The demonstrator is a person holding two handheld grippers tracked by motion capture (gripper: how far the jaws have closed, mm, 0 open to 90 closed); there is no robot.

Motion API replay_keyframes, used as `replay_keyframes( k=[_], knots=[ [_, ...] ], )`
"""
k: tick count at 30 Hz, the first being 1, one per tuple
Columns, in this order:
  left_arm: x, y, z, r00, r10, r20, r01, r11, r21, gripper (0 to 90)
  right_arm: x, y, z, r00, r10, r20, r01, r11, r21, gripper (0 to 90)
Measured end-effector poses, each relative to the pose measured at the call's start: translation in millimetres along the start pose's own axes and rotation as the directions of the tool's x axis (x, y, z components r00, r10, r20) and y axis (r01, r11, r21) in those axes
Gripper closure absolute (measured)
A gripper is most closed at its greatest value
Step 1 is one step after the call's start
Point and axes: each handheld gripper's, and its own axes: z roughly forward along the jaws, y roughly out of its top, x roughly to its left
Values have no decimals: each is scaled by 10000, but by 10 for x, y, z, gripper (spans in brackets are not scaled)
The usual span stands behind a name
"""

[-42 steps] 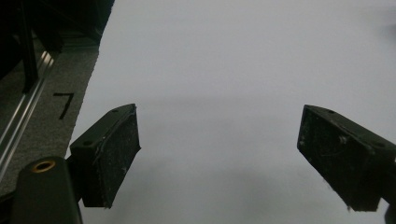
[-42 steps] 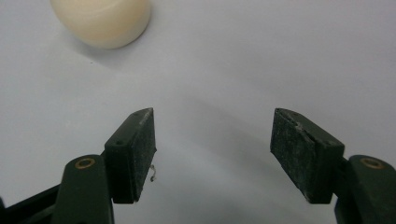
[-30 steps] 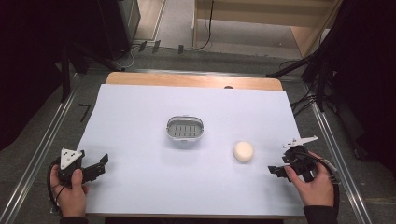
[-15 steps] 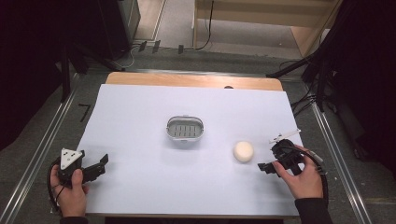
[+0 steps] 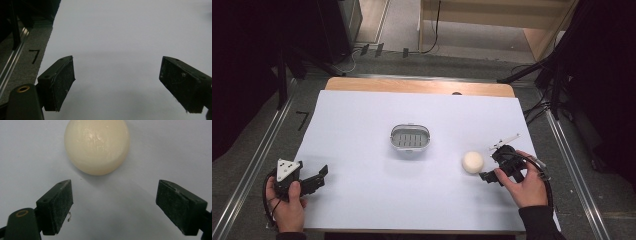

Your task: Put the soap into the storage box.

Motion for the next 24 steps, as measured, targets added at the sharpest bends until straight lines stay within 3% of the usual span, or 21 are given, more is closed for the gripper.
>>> replay_keyframes(
  k=[24],
  knots=[
    [9, 3, 1, 10000, -55, 43, 54, 10000, 72, 140, 136, 286, 165, 10000, 20, 64, -21, 9999, 112, 152]
  ],
)
